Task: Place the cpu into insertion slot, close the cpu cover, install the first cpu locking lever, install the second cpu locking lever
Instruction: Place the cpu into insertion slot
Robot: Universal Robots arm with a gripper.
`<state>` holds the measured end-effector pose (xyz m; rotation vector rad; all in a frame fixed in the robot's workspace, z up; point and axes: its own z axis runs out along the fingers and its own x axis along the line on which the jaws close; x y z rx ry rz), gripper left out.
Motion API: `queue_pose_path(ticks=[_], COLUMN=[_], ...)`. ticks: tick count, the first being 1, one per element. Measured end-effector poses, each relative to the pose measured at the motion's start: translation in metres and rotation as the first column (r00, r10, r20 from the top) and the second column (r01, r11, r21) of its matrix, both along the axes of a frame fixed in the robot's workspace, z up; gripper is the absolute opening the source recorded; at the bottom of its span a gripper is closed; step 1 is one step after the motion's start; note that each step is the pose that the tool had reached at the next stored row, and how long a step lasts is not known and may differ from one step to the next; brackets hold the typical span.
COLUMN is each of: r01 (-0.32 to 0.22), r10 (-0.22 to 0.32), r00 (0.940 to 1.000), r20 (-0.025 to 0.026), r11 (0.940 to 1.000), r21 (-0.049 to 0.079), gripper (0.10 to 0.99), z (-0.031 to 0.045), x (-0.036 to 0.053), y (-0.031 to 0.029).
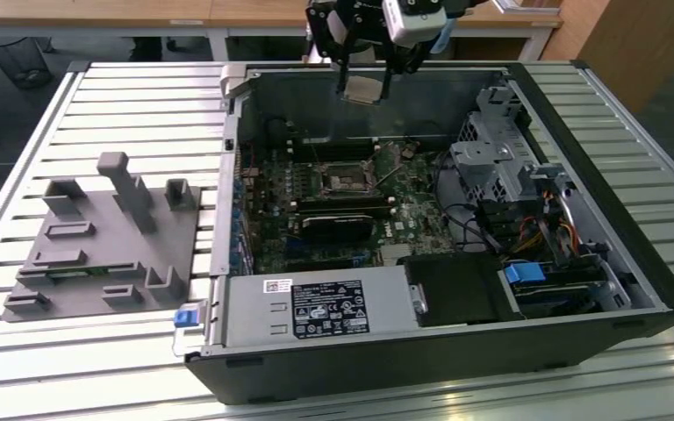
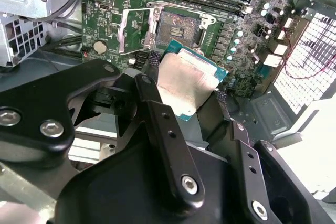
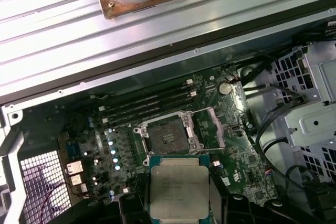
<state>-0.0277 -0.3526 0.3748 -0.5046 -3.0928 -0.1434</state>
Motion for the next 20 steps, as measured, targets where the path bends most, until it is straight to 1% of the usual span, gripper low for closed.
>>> queue_pose_path(ticks=[13,20], r01=[0.056,0.066], r10=[-0.056,-0.066], r00=[0.9984,0.9978], r20=[-0.0001,0.0], r11=[0.9984,0.9978], r21=[0.0,0.0], gripper=[0.541,0.541], z=[0.0,-0.0009], x=[0.0,0.0], y=[0.0,0.0])
